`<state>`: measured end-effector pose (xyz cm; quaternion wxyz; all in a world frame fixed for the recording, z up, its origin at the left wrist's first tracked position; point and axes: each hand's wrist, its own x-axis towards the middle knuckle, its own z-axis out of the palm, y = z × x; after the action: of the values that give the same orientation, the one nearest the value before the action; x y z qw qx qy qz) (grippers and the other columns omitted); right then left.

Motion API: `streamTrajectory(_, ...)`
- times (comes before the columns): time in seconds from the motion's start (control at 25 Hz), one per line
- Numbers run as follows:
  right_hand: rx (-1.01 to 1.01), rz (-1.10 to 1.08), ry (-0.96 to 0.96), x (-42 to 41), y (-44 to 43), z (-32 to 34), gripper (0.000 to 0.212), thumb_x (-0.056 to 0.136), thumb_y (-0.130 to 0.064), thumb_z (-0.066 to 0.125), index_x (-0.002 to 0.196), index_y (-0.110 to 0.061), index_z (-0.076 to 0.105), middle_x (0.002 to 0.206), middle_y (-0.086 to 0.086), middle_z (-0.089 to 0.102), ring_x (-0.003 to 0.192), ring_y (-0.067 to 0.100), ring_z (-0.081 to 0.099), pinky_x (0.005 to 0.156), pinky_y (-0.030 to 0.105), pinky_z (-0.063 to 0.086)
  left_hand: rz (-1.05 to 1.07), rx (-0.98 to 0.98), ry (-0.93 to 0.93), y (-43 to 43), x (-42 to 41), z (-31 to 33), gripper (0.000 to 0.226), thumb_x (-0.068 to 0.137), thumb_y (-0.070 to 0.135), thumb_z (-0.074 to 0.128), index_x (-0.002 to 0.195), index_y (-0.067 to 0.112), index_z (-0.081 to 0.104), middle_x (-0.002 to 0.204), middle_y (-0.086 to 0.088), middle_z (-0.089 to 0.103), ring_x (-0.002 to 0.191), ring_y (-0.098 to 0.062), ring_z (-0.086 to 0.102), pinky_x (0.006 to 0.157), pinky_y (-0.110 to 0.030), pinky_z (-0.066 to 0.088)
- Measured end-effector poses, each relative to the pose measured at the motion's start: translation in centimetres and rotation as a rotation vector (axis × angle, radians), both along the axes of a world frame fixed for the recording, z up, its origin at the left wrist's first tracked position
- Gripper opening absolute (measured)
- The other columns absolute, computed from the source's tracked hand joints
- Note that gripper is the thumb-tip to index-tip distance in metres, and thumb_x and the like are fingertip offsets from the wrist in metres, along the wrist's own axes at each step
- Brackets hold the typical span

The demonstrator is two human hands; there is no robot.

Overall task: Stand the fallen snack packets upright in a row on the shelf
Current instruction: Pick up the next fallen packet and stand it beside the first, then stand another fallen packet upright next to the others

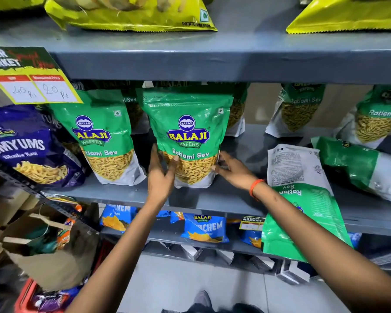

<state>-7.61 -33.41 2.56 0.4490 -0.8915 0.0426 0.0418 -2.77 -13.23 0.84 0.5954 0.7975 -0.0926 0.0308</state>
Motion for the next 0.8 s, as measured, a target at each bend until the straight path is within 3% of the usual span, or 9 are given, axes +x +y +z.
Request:
streamTrajectory(0.08,-0.121,0.050,0.009,-0.4,-0.7,0.5,0.039,0.093,-0.022,0.049,0.130,-0.013,0.042,0.138,0.010,0.051,0.126,0.028,0.049,0.105,0.037,0.039,0.125,0.161,-0.202,-1.2,-1.5,0.2,0.074,0.087,0.043,0.047,0.145,0.007,0.017,0.151,-0.018,0.030,0.139,-0.027,0.030,0.115,-0.048,0.027)
streamTrajectory(0.16,-0.273,0.111,0.012,-1.0,-2.1,0.7,0.041,0.092,-0.025,0.049,0.131,-0.013,0.043,0.140,0.011,0.049,0.128,0.029,0.045,0.108,0.039,0.037,0.176,0.312,-0.490,-3.1,-3.9,0.8,0.064,0.091,0.025,0.047,0.144,0.002,0.020,0.153,-0.020,0.022,0.142,-0.027,0.021,0.119,-0.040,0.019)
streamTrajectory(0.24,-0.431,0.145,0.002,-2.2,-4.1,1.1,0.042,0.092,-0.026,0.048,0.132,-0.012,0.044,0.141,0.013,0.047,0.128,0.032,0.043,0.108,0.038,0.034,0.066,0.368,-0.700,-5.7,-6.4,1.1,0.056,0.091,0.015,0.046,0.142,0.005,0.025,0.151,-0.019,0.025,0.142,-0.026,0.021,0.118,-0.036,0.018)
streamTrajectory(0.32,-0.551,0.148,-0.039,-3.9,-6.6,1.1,0.039,0.092,-0.025,0.048,0.128,-0.011,0.048,0.136,0.016,0.050,0.124,0.034,0.046,0.105,0.037,0.035,-0.080,0.459,-0.774,-8.7,-7.6,0.5,0.052,0.089,0.009,0.045,0.139,0.008,0.030,0.149,-0.021,0.031,0.138,-0.027,0.028,0.116,-0.038,0.023)
streamTrajectory(0.52,-0.668,0.042,-0.203,-9.6,-15.0,-0.4,0.038,0.088,-0.021,0.040,0.116,-0.004,0.059,0.128,0.020,0.058,0.115,0.039,0.053,0.103,0.042,0.041,-0.322,0.735,-0.606,-16.3,-8.7,-2.6,0.062,0.077,0.000,0.052,0.134,0.016,0.035,0.146,-0.015,0.042,0.130,-0.031,0.046,0.102,-0.046,0.046)
streamTrajectory(0.6,-0.649,0.027,-0.277,-11.3,-18.1,-1.5,0.042,0.083,-0.017,0.036,0.112,-0.001,0.062,0.125,0.022,0.060,0.111,0.042,0.057,0.100,0.049,0.045,-0.422,0.815,-0.507,-17.9,-8.9,-3.4,0.064,0.076,-0.002,0.049,0.133,0.021,0.035,0.147,-0.011,0.042,0.134,-0.028,0.042,0.100,-0.049,0.047)
streamTrajectory(0.72,-0.626,0.032,-0.334,-13.4,-21.9,-2.7,0.054,0.073,0.013,0.046,0.125,0.001,0.052,0.136,0.024,0.050,0.122,0.043,0.049,0.105,0.051,0.037,-0.517,0.818,-0.415,-19.1,-10.3,-3.1,0.057,0.079,0.010,0.030,0.134,0.017,0.044,0.150,-0.007,0.038,0.138,-0.025,0.036,0.109,-0.044,0.039)
streamTrajectory(0.8,-0.645,0.062,-0.382,-14.3,-23.7,-3.8,0.069,0.065,0.024,0.049,0.130,0.000,0.047,0.140,0.023,0.046,0.128,0.040,0.043,0.111,0.042,0.031,-0.476,0.810,-0.395,-19.3,-10.8,-2.7,0.052,0.081,0.012,0.033,0.129,0.015,0.051,0.145,-0.006,0.045,0.133,-0.023,0.043,0.107,-0.041,0.042)
